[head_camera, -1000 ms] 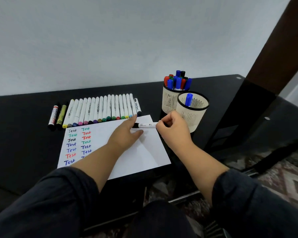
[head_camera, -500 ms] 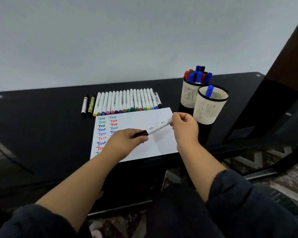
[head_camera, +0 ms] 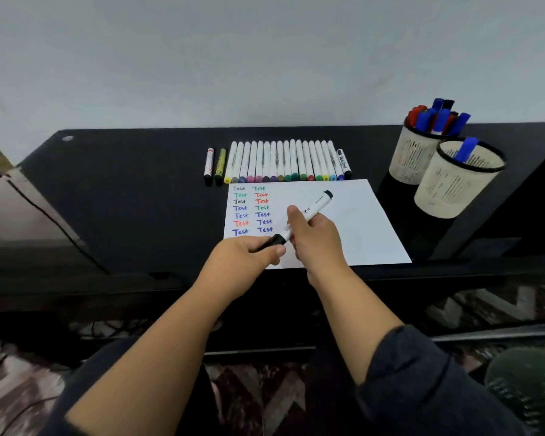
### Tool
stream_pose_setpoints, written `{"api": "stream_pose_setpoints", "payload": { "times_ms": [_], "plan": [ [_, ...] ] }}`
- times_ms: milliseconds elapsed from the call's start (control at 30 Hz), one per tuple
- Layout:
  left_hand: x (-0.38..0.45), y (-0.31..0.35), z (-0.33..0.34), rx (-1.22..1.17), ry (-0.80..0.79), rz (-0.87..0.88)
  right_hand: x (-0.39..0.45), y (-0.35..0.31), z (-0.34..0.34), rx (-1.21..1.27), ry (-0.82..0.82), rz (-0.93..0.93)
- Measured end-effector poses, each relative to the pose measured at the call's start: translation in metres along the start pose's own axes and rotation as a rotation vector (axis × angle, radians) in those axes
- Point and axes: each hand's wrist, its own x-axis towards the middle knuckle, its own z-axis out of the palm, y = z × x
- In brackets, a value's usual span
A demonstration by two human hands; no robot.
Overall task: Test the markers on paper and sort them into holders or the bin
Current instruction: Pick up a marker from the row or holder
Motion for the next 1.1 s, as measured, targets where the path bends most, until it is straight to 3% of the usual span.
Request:
{"api": "stream_pose_setpoints", "payload": {
  "times_ms": [233, 633, 800, 1100],
  "plan": [
    [-0.002, -0.010, -0.014, -0.108, -0.095, -0.057, -0.003, 0.006, 0.013, 0.032, -0.032, -0.037],
    [0.000, -0.012, -0.019, -0.327, -0.112, -0.129, 0.003, 0.004, 0.032, 0.021, -0.009, -0.060],
    [-0.006, -0.013, -0.015, -0.188, 0.026, -0.100, -0.001, 0.000, 0.035, 0.000, 0.040, -0.026],
    [-0.016, -0.012, -0.012, 0.150, 0.104, 0.018, -0.006, -0.003, 0.038, -0.005, 0.034, 0.041]
  ]
}}
